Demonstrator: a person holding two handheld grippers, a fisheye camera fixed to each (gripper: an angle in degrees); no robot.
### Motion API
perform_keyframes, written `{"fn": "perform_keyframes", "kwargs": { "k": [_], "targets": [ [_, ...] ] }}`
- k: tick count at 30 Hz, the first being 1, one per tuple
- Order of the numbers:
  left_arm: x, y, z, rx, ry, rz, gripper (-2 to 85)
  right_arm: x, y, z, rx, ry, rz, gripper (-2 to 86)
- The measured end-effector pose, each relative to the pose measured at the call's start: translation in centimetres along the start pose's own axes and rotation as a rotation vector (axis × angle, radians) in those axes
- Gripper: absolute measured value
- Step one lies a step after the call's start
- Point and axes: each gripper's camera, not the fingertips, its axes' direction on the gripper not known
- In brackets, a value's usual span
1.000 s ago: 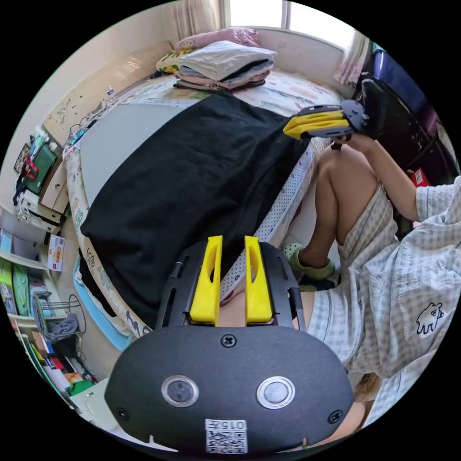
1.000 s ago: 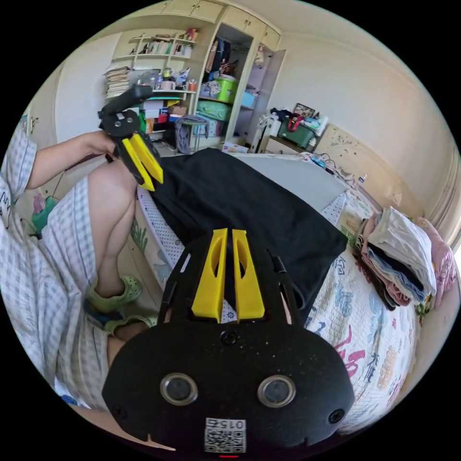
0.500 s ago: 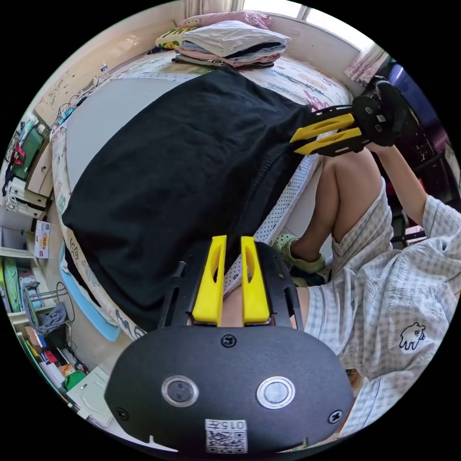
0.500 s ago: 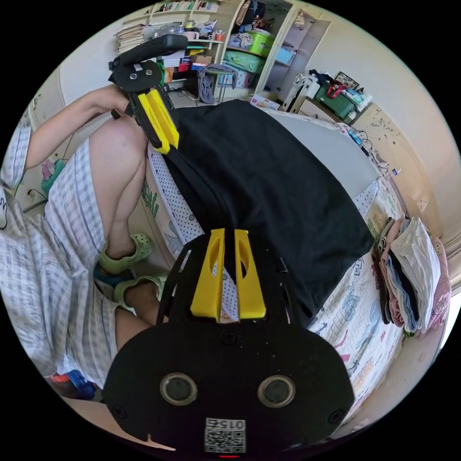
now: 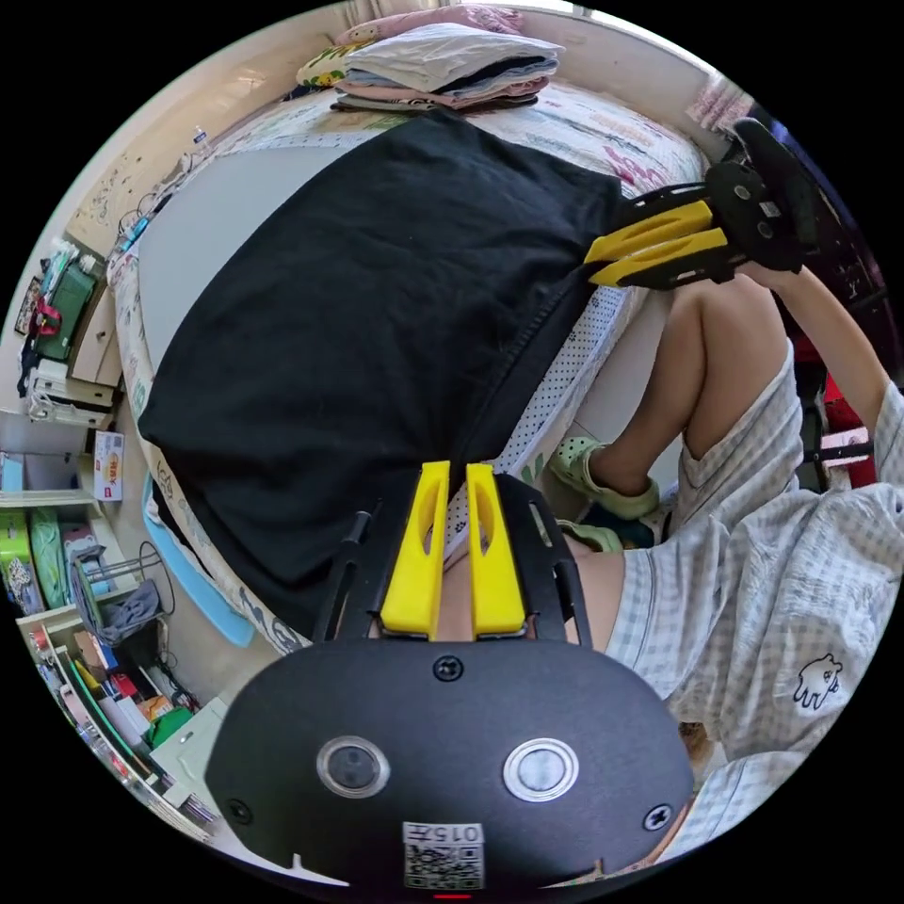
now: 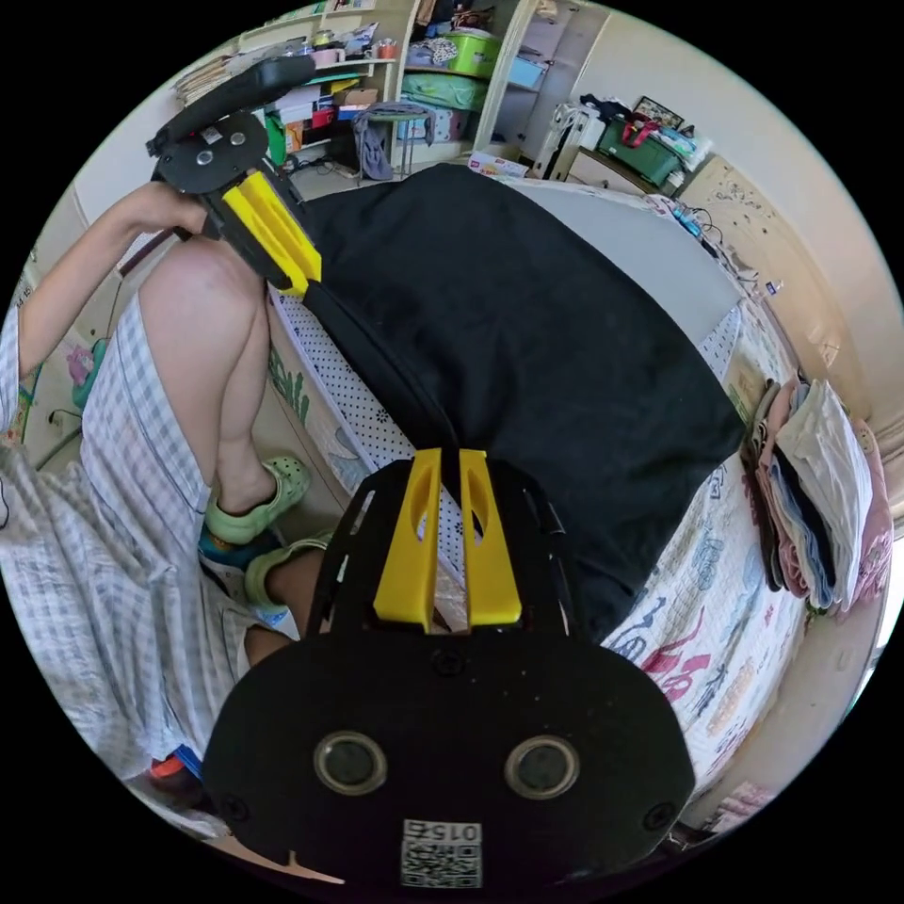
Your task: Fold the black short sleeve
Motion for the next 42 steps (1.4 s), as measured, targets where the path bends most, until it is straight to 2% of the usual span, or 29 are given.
{"fn": "perform_keyframes", "kwargs": {
  "k": [3,6,12,14,19,23,27,32,35,42],
  "targets": [
    [0.3,-3.1,0.1,-0.107,-0.012,0.03,1.7,0.3,-2.6,0.7,-0.124,0.058,-0.118,4.2],
    [2.1,-5.3,0.5,-0.181,-0.107,0.221,1.7,1.0,-4.4,1.7,-0.206,0.09,-0.218,4.0],
    [1.8,-8.0,1.4,-0.233,-0.115,0.178,1.6,8.1,-6.2,2.8,-0.247,-0.154,-0.092,2.0],
    [0.5,-8.2,1.6,-0.215,-0.051,0.136,1.5,10.3,-6.5,3.3,-0.263,-0.215,-0.047,0.9],
    [-1.0,-8.3,2.0,-0.185,0.021,0.133,1.6,11.8,-7.1,4.0,-0.327,-0.181,-0.045,-0.1],
    [-0.9,-8.0,2.6,-0.177,-0.005,0.162,1.8,13.3,-6.8,4.0,-0.359,-0.164,-0.021,0.3],
    [-0.5,-6.8,3.1,-0.129,-0.05,0.19,1.8,14.9,-4.7,2.8,-0.275,-0.17,0.07,1.7],
    [-0.8,-3.2,3.9,0.019,-0.069,0.143,1.8,15.8,-1.8,-2.9,-0.116,-0.101,0.186,3.6],
    [-1.1,-1.5,4.6,0.08,-0.066,0.13,1.8,16.6,-0.6,-5.4,-0.159,-0.043,0.252,0.3],
    [-1.7,1.7,6.2,0.177,-0.065,0.126,1.6,17.7,1.7,-14.5,-0.207,0.057,0.335,-1.0]
  ]
}}
